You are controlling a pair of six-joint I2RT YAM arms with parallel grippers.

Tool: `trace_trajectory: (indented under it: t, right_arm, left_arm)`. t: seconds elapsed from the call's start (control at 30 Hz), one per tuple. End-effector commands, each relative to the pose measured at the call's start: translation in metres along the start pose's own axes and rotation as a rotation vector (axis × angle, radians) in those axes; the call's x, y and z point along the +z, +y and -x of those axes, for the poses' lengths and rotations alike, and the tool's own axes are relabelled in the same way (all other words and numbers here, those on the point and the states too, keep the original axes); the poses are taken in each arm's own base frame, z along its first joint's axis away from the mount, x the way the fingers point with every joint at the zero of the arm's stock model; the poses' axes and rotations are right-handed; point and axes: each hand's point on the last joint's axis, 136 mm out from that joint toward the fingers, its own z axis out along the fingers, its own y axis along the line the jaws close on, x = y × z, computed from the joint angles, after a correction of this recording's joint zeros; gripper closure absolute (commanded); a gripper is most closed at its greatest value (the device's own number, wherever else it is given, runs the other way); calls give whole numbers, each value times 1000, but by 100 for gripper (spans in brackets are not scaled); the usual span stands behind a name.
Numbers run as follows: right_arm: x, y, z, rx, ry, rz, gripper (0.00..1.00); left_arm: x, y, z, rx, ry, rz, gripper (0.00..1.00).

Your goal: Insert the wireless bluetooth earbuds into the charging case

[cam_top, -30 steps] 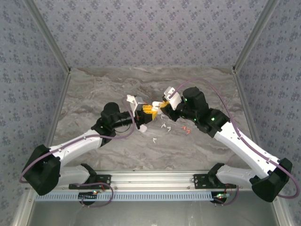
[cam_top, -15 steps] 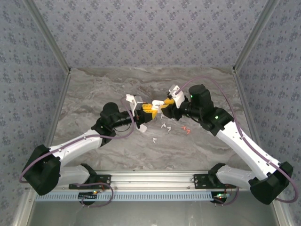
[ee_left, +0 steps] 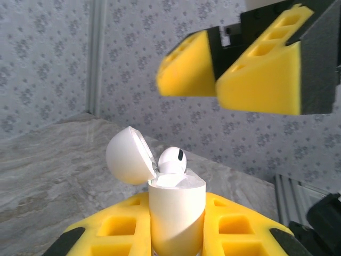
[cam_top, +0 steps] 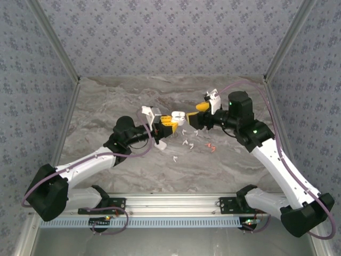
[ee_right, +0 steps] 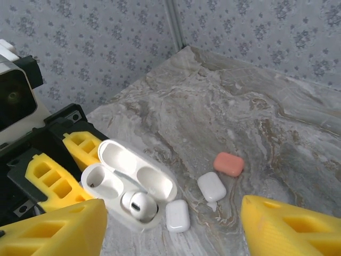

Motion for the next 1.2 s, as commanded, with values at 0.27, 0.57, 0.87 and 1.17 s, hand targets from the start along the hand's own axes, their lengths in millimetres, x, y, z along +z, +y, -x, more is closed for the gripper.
trace_trajectory:
  t: [0.27, 0.57, 0.87, 1.17]
  right_arm:
    - [29, -21, -108, 250, 253, -168, 43]
    - [72, 5, -216, 291, 633, -153, 46]
    - [116, 8, -252, 96, 830, -92, 46]
    - [145, 16, -264, 41, 898, 12, 48]
  left_arm:
    - [-49, 37, 26, 107, -73, 268, 100]
    - [-121, 84, 39, 50, -168, 480, 100]
    - [-140, 80, 39, 83, -142, 521, 100]
    - [-144, 76, 39, 80, -152, 522, 100]
